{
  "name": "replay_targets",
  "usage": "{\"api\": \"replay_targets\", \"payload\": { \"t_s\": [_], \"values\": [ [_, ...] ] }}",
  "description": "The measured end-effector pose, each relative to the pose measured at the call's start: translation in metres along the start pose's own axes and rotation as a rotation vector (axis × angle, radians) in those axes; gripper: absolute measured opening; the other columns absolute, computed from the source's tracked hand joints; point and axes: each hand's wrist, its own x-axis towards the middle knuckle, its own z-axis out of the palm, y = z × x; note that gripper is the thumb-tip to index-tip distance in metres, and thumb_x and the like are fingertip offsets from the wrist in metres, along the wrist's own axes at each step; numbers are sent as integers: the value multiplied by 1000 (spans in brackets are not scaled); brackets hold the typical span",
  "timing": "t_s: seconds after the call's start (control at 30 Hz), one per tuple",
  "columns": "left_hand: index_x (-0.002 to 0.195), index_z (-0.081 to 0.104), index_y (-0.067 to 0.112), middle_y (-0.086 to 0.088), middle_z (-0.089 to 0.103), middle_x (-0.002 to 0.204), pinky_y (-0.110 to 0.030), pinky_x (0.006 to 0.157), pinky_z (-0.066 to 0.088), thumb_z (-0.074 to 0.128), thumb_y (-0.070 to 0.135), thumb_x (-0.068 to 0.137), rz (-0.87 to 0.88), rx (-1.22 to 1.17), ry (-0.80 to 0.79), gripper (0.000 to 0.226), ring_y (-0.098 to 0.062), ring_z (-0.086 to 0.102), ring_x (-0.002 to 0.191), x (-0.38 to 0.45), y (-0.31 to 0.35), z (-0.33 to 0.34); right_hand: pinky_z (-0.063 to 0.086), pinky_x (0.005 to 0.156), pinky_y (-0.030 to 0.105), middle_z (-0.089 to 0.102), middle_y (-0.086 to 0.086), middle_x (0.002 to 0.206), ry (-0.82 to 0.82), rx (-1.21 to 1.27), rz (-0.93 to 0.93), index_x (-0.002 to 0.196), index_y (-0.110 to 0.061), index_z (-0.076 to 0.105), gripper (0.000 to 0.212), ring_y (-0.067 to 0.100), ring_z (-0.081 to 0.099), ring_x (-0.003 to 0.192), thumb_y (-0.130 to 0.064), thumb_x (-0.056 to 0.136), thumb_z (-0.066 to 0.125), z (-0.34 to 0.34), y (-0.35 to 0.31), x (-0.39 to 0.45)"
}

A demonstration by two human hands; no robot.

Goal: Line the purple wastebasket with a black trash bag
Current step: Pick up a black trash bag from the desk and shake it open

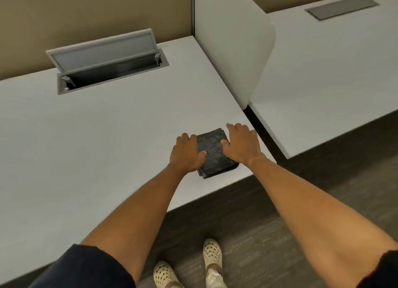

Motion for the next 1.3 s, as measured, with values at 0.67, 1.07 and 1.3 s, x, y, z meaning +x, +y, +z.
{"api": "replay_targets", "payload": {
  "t_s": [0.67,1.07,1.3],
  "values": [
    [125,43,6,-6,55,105,-36,79,49,57,16,89,-410,-555,60,40,-25,56,93,28,-8,52,48,76,31,65,9,111,-142,494,271,117,-10,60,31,27,61,99,-24,90,64,66,22,26],
    [77,50,16,-2,55,79,-22,54,40,44,22,97,-400,-807,300,21,-11,48,66,24,-9,-16,48,61,34,57,7,69,-162,1019,248,60,-14,48,29,19,55,68,-14,83,65,-10,-3,40],
    [77,48,20,-1,55,80,-21,65,47,40,20,100,-265,-1009,606,24,-13,53,73,-3,-9,-121,53,82,40,68,11,105,-273,1369,38,103,-6,63,19,25,63,96,-18,89,61,-91,-72,46]
  ]
}}
